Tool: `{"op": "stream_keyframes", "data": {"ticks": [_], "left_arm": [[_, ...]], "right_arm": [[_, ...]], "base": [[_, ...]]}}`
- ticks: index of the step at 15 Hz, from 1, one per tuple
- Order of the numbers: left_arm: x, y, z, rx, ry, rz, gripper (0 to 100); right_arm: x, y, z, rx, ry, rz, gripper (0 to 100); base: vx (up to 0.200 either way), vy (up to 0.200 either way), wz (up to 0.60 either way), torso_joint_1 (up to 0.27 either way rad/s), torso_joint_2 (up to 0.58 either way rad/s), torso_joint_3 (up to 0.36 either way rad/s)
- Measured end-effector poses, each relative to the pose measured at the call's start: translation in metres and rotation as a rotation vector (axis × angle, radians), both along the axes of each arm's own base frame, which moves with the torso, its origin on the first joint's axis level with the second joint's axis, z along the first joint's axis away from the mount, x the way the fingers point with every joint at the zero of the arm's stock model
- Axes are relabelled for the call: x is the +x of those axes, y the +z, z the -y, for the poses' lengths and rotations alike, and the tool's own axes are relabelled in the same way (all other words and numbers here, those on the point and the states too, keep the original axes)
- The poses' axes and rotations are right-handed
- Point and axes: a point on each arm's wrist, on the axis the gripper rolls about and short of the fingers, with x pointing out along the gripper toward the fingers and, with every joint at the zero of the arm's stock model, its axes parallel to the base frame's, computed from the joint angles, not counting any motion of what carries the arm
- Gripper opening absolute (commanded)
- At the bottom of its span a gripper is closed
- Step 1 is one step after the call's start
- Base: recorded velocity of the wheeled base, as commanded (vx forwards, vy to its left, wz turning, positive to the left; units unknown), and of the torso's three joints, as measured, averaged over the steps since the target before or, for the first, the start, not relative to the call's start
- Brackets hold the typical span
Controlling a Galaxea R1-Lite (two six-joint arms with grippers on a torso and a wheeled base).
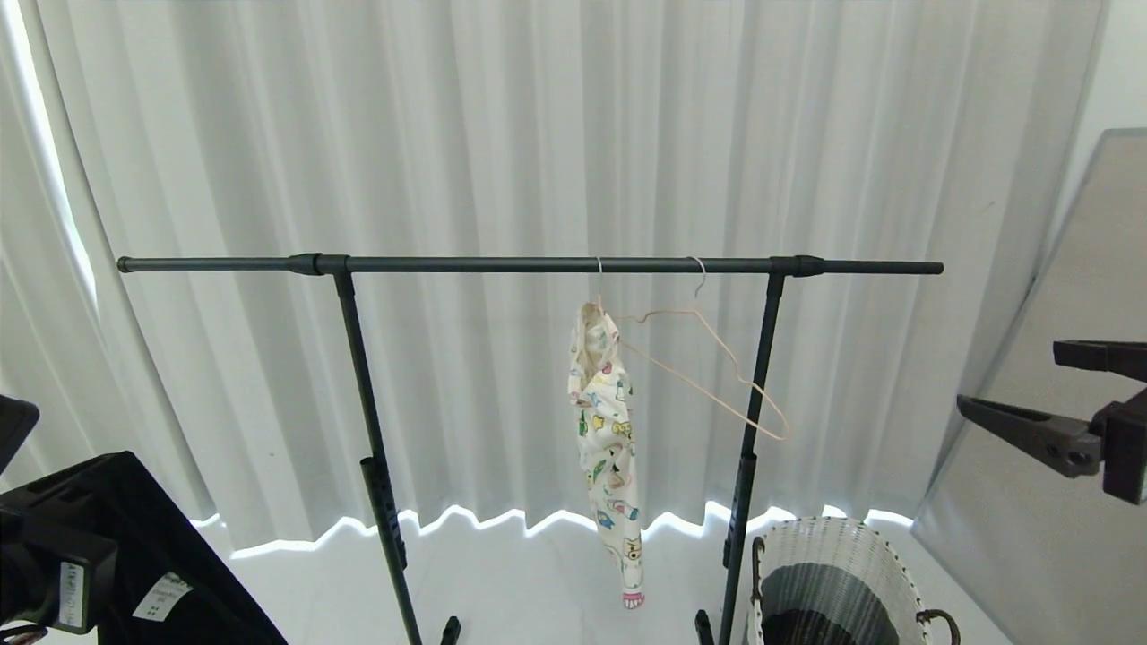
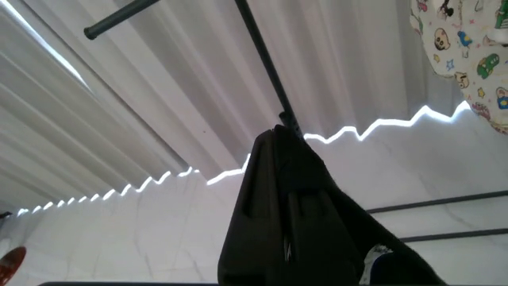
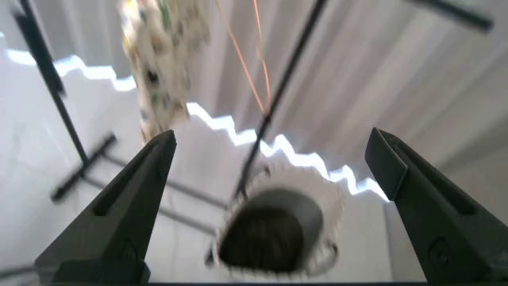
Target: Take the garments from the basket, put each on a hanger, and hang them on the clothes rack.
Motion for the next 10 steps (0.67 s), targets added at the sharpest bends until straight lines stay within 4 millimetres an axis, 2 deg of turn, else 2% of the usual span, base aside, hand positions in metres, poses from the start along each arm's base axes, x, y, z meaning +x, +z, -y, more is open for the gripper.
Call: {"op": "stream_keyframes", "data": {"ticks": [4, 10], "left_arm": [[0.001, 0.006, 0.0, -0.005, 0.001, 0.018, 0], [0.004, 0.007, 0.001, -0.004, 0.002, 0.014, 0]], "right_arm": [[0.013, -0.004, -0.005, -0.014, 0.004, -0.033, 100], [0.019, -0.01, -0.01, -0.026, 0.026, -0.066, 100]], "base": [[0.2, 0.0, 0.0, 0.011, 0.0, 0.001], [0.2, 0.0, 0.0, 0.004, 0.0, 0.003]]}}
